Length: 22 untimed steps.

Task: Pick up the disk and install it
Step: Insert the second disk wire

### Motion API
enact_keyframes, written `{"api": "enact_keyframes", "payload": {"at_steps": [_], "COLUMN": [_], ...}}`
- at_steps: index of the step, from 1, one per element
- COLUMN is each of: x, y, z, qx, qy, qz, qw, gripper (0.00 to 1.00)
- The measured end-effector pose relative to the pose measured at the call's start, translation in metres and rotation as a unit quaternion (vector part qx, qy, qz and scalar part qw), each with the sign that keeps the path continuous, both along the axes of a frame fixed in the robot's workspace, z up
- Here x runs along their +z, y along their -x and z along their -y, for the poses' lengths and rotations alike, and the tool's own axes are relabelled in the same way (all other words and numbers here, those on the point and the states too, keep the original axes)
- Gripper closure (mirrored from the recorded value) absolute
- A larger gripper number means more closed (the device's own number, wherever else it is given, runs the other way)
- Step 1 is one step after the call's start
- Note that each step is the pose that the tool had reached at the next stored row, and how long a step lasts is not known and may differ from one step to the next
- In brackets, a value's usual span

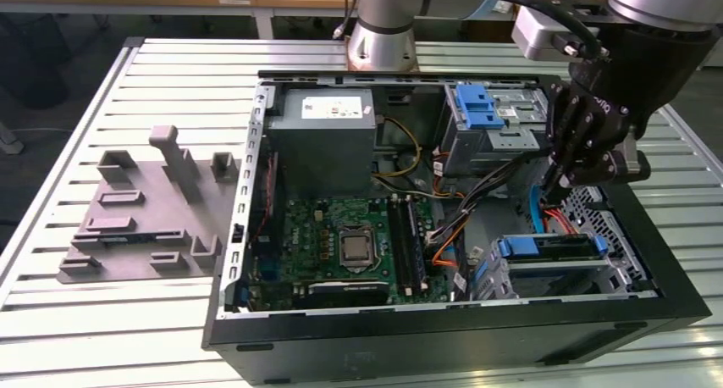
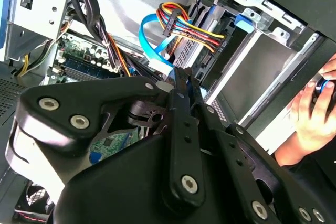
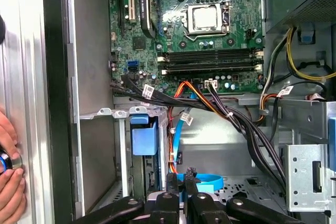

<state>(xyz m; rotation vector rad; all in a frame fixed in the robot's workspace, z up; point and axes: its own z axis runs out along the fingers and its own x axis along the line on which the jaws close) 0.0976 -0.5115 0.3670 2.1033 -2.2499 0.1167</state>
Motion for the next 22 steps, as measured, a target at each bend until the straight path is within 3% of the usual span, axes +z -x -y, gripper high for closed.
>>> {"api": "enact_keyframes", "payload": {"at_steps": [8, 9, 12, 14, 16, 20, 22], "x": [-0.0003, -0.0006, -0.0015, -0.0029, -0.0049, -0.0093, -0.011], "y": [0.0, 0.0, 0.0, 0.0, 0.0, 0.0, 0.0], "z": [0.0, 0.0002, 0.0015, 0.0041, 0.0082, 0.0171, 0.0204], "qx": [0.0, 0.0, 0.0, 0.0, 0.0, 0.0, 0.0], "qy": [-0.0005, -0.0034, -0.0203, -0.0281, -0.0315, -0.0335, -0.0381], "qz": [0.0, 0.0, 0.0, 0.0, 0.0, 0.0, 0.0], "qw": [1.0, 1.0, 0.9998, 0.9996, 0.9995, 0.9994, 0.9993], "gripper": [0.84, 0.84, 0.84, 0.84, 0.84, 0.84, 0.84]}}
